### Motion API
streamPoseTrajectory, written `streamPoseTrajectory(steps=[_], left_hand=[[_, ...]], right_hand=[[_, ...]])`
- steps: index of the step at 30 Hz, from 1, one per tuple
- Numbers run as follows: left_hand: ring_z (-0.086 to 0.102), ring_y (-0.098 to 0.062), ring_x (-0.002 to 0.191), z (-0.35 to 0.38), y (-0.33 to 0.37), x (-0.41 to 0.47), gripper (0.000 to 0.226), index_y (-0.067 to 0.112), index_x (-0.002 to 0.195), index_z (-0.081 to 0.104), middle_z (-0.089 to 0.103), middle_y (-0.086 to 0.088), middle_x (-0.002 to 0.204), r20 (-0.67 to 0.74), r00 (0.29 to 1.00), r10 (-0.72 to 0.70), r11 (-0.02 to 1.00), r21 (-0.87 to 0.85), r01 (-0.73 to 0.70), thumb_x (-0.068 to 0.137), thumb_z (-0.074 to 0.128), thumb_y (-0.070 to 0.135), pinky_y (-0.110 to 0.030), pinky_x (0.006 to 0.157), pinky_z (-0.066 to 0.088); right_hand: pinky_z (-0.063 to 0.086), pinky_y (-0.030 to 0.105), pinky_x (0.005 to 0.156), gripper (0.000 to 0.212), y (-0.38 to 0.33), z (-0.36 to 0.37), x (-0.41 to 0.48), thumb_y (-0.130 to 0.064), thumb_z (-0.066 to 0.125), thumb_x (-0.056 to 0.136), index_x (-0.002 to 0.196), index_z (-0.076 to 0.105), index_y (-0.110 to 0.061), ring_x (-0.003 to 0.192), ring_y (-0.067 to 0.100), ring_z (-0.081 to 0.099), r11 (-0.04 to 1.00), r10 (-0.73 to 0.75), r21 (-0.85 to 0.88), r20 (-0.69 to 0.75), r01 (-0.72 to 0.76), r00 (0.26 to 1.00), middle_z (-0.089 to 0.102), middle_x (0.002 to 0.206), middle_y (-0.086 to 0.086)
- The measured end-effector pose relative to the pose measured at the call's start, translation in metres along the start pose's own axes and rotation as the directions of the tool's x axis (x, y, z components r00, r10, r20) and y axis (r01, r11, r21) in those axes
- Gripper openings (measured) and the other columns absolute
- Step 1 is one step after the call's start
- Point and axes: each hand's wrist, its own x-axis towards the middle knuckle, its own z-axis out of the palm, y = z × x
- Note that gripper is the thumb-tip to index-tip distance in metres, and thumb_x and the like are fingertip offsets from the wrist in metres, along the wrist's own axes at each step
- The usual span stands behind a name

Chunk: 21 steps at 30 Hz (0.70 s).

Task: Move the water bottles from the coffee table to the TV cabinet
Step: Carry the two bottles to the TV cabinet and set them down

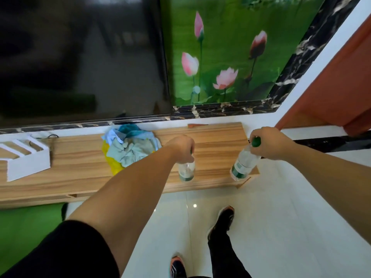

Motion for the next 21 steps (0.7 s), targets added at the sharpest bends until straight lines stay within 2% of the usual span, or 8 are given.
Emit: streamPoseTrajectory(steps=[4, 7, 11, 15, 21], left_hand=[[0.054, -0.021, 0.079, -0.009, 0.008, 0.050, 0.015, 0.022, 0.082, 0.058, 0.052, 0.001, 0.085, 0.065, 0.998, -0.023, 1.000, 0.021, 0.022, 0.073, 0.069, 0.022, -0.028, 0.059, 0.040], [0.055, -0.023, 0.083, -0.014, 0.015, 0.086, 0.016, 0.021, 0.086, 0.059, 0.052, 0.000, 0.090, 0.110, 0.992, -0.058, 0.998, 0.017, 0.056, 0.074, 0.070, 0.023, -0.030, 0.063, 0.043], [0.053, -0.025, 0.084, -0.012, 0.027, 0.125, 0.019, 0.021, 0.087, 0.057, 0.050, -0.003, 0.094, 0.052, 0.992, -0.118, 0.991, -0.058, 0.121, 0.072, 0.069, 0.022, -0.033, 0.068, 0.045], [0.055, -0.028, 0.089, -0.010, 0.040, 0.159, 0.024, 0.018, 0.097, 0.061, 0.051, -0.006, 0.102, 0.032, 0.989, -0.142, 0.982, -0.118, 0.145, 0.073, 0.065, 0.017, -0.034, 0.072, 0.048], [0.057, -0.032, 0.095, -0.006, 0.053, 0.201, 0.036, 0.016, 0.110, 0.062, 0.050, -0.010, 0.113, 0.038, 0.986, -0.161, 0.964, -0.208, 0.166, 0.075, 0.064, 0.009, -0.032, 0.075, 0.047]], right_hand=[[0.048, 0.026, 0.061, 0.013, 0.037, 0.000, 0.051, -0.023, 0.070, 0.074, 0.075, 0.058, -0.026, 0.073, 0.014, 0.056, 1.000, -0.002, 0.029, 0.053, 0.000, 0.999, 0.058, 0.081, -0.001], [0.046, 0.024, 0.060, 0.018, 0.064, -0.005, 0.085, -0.023, 0.072, 0.074, 0.075, 0.055, -0.030, 0.075, 0.014, 0.056, 1.000, 0.011, 0.010, 0.132, -0.012, 0.991, 0.057, 0.084, -0.002], [0.048, 0.022, 0.057, 0.023, 0.092, -0.016, 0.126, -0.021, 0.076, 0.074, 0.081, 0.055, -0.030, 0.074, 0.016, 0.055, 0.999, 0.036, 0.001, 0.149, -0.036, 0.988, 0.054, 0.086, -0.004], [0.047, 0.021, 0.056, 0.026, 0.113, -0.017, 0.156, -0.020, 0.076, 0.075, 0.089, 0.056, -0.028, 0.075, 0.018, 0.056, 0.998, 0.060, -0.011, 0.139, -0.059, 0.989, 0.050, 0.084, -0.007], [0.054, 0.028, 0.071, 0.025, 0.129, -0.013, 0.171, -0.017, 0.073, 0.078, 0.097, 0.060, -0.022, 0.084, 0.018, 0.058, 0.998, 0.060, 0.023, 0.170, -0.064, 0.984, 0.055, 0.095, 0.000]])
